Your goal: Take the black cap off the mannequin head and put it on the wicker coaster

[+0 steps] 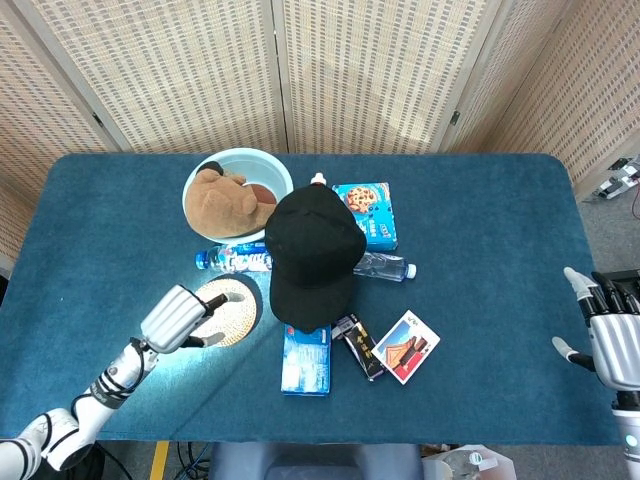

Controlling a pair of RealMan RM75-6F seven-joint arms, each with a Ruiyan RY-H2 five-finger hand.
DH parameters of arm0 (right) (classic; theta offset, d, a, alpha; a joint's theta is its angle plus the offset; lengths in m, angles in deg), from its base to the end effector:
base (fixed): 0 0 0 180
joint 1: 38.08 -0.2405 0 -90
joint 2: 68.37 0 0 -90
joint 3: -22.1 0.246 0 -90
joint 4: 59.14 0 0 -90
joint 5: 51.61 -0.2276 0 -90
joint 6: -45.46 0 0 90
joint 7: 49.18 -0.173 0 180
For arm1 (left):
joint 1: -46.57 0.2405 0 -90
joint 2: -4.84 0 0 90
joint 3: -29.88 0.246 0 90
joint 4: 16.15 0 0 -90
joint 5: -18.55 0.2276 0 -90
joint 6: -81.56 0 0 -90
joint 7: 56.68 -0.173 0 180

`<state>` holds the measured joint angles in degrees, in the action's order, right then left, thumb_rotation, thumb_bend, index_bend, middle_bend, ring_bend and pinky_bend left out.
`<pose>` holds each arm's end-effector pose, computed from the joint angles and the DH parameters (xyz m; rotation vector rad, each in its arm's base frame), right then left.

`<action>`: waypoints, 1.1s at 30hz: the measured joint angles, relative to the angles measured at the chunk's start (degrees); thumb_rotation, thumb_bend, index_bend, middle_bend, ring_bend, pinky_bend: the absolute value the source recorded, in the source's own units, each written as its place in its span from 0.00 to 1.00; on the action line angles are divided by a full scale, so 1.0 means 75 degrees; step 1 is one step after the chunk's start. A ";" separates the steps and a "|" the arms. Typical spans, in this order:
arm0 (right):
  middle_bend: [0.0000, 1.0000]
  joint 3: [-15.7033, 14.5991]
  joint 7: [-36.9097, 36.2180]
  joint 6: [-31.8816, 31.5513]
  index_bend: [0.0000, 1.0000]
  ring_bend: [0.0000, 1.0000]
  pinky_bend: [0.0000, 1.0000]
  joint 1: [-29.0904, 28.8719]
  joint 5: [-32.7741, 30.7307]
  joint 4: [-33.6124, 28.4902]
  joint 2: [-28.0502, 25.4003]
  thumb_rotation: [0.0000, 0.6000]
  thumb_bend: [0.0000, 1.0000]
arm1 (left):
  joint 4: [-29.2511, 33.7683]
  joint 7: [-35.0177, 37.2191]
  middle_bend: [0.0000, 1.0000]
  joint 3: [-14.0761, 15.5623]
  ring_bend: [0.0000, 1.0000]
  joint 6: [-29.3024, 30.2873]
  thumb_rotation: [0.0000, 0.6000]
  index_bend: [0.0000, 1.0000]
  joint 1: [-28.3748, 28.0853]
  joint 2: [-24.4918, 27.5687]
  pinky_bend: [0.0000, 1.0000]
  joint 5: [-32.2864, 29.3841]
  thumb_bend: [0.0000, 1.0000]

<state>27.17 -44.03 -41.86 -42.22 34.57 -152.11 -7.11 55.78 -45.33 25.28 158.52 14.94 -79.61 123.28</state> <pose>-0.3060 -0.2153 0.1657 1.3753 -0.7535 0.8534 -0.1684 0.3197 0.0167 -1.9523 -0.6439 -1.3854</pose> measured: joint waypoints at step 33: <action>0.19 -0.0020 -0.0150 0.0119 0.10 0.10 0.18 0.0065 -0.0200 0.0190 -0.0015 1.00 0.04 | -0.2234 0.0417 1.00 -0.0204 1.00 0.0612 1.00 0.40 -0.1003 -0.2510 1.00 -0.0581 0.13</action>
<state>27.02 -45.15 -40.97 -41.73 33.07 -150.68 -7.22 39.03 -42.20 23.75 163.11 7.41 -98.44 118.93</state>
